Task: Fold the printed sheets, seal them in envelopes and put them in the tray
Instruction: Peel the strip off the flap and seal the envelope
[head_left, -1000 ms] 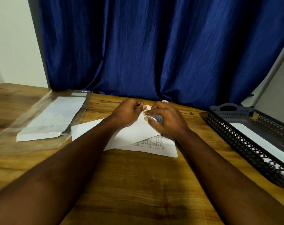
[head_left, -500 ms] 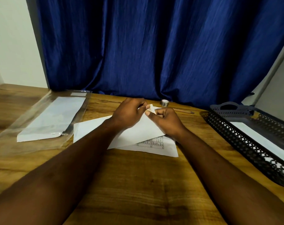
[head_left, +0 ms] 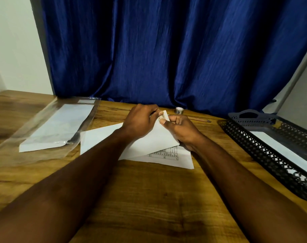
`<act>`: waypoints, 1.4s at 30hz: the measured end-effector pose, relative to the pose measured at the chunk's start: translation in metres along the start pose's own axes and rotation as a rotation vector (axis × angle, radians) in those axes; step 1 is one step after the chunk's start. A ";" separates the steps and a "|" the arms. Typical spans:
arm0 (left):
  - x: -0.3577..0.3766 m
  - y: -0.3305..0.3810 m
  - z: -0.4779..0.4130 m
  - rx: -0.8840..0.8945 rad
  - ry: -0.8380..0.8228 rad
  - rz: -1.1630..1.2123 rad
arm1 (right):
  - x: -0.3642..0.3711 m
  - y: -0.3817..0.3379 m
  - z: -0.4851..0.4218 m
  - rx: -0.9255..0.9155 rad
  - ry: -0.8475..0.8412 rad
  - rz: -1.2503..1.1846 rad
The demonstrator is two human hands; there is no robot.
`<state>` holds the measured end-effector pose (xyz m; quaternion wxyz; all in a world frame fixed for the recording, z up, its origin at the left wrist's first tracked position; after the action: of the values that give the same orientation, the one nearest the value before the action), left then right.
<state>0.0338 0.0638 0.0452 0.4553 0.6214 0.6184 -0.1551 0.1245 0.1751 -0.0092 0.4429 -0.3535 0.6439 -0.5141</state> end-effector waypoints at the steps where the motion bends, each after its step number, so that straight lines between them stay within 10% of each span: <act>1: 0.000 0.000 0.000 0.003 0.007 -0.001 | 0.000 0.000 0.000 -0.006 -0.008 0.002; 11: 0.003 0.001 0.000 0.000 -0.015 -0.056 | -0.001 0.000 0.003 0.039 -0.026 -0.024; 29: -0.024 -0.014 0.015 -0.196 0.320 -0.171 | -0.074 0.004 0.018 -0.014 0.588 -0.302; 42: 0.009 -0.059 0.029 -0.568 0.371 0.977 | -0.038 0.016 0.010 0.058 0.446 -0.629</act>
<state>-0.0075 0.0375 0.0007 0.5067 0.7047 0.3473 0.3551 0.1477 0.2091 -0.0175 0.1224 -0.4006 0.5698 -0.7070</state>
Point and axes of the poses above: each hand's wrist, its own z-axis away from the middle knuckle, its own x-axis out of the palm, y = z × x, the point moved 9 cm from there along -z, towards the middle knuckle, and after that the axes turned 9 degrees about -y, right-handed, at the moved point
